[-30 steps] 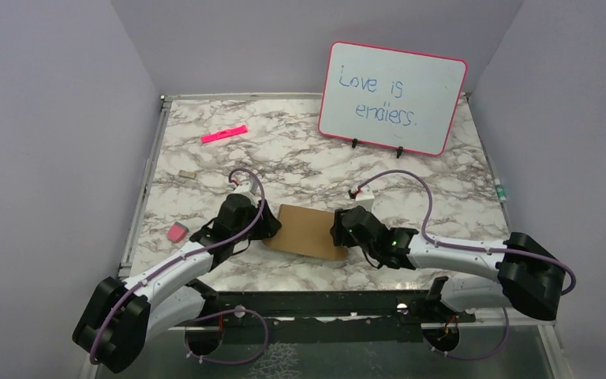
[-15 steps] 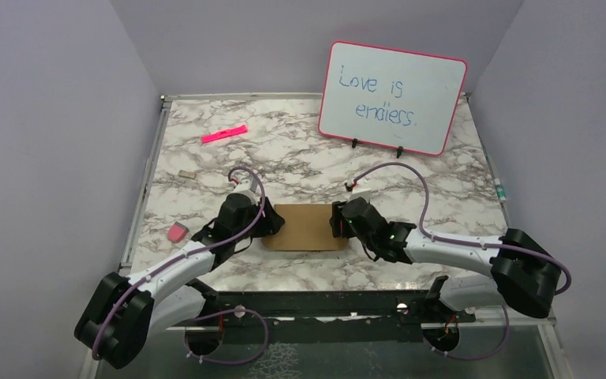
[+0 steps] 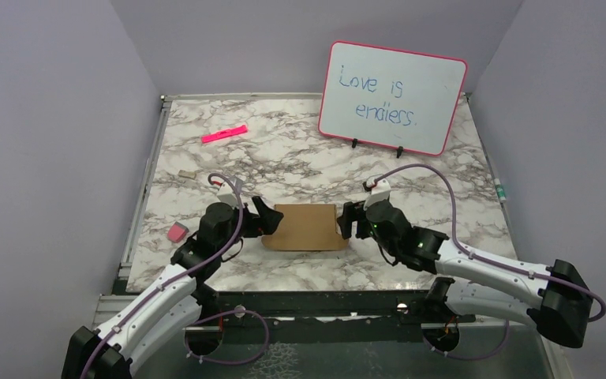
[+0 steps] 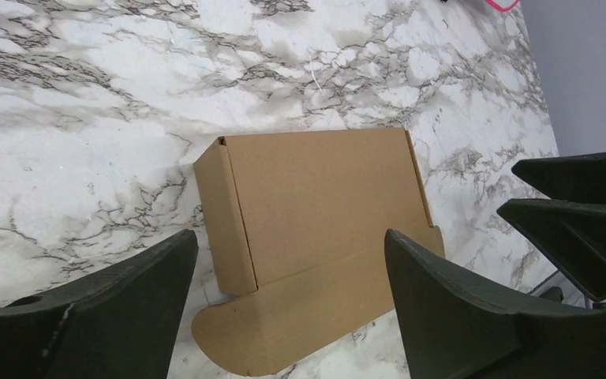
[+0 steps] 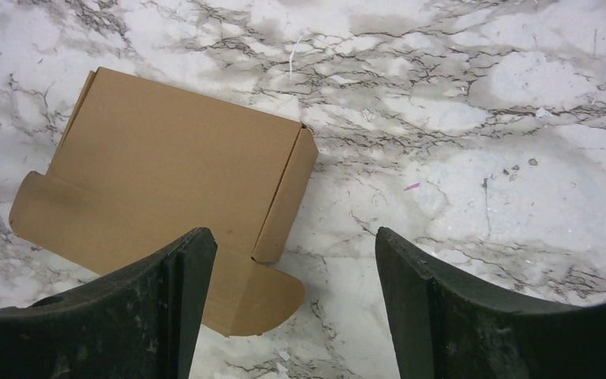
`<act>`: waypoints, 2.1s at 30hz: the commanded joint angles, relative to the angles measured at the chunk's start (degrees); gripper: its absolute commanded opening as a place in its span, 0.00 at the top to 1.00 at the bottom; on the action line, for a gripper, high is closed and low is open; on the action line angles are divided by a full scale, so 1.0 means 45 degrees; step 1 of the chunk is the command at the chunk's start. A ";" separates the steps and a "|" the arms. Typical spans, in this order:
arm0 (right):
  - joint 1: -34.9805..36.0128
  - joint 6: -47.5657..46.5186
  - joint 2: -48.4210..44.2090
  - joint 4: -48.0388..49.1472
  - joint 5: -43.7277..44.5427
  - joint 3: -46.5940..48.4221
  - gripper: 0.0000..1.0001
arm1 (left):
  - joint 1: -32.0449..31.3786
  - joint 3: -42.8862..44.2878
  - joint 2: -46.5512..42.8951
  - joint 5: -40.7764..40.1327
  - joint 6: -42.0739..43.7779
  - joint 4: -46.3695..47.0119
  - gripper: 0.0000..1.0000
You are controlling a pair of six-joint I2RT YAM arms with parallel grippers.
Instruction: Fold the paper box
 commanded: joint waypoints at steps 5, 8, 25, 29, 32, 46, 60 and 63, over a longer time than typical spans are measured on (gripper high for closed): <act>-0.0042 -0.0462 -0.1248 -0.0823 -0.0120 -0.0479 0.17 | 0.0044 0.0010 -0.0453 -0.0744 -0.0339 -0.0765 0.05; -0.0040 -0.0994 -0.1366 -0.0671 -0.0293 -0.0661 0.16 | 0.0044 0.0136 -0.0070 -0.0802 -0.0232 -0.0744 0.04; -0.0038 -0.3872 -0.0614 0.0788 -0.2973 -0.0192 0.15 | 0.0049 0.0562 0.3656 -0.0639 0.0018 0.1302 0.03; -0.0001 -0.4767 -0.0047 0.0789 -0.3925 0.0229 0.16 | 0.0044 0.0908 0.4853 -0.0433 0.0234 0.1808 0.04; 0.0070 -0.5230 0.0368 0.1214 -0.4578 0.0409 0.16 | 0.0044 0.1259 0.5922 0.0124 0.0326 0.2204 0.06; 0.1976 -0.8086 0.2603 0.0374 -0.4192 0.1911 0.17 | 0.0044 0.3742 0.8457 0.0826 0.1785 0.2189 0.10; 0.4024 -1.0041 0.4909 -0.0972 -0.1306 0.3401 0.17 | 0.0209 0.6554 0.3214 -0.2516 0.3238 -0.4248 0.01; 0.4355 -1.0235 0.5522 -0.1186 -0.0420 0.3685 0.18 | 0.0236 0.6847 0.2488 -0.3201 0.4196 -0.4581 0.01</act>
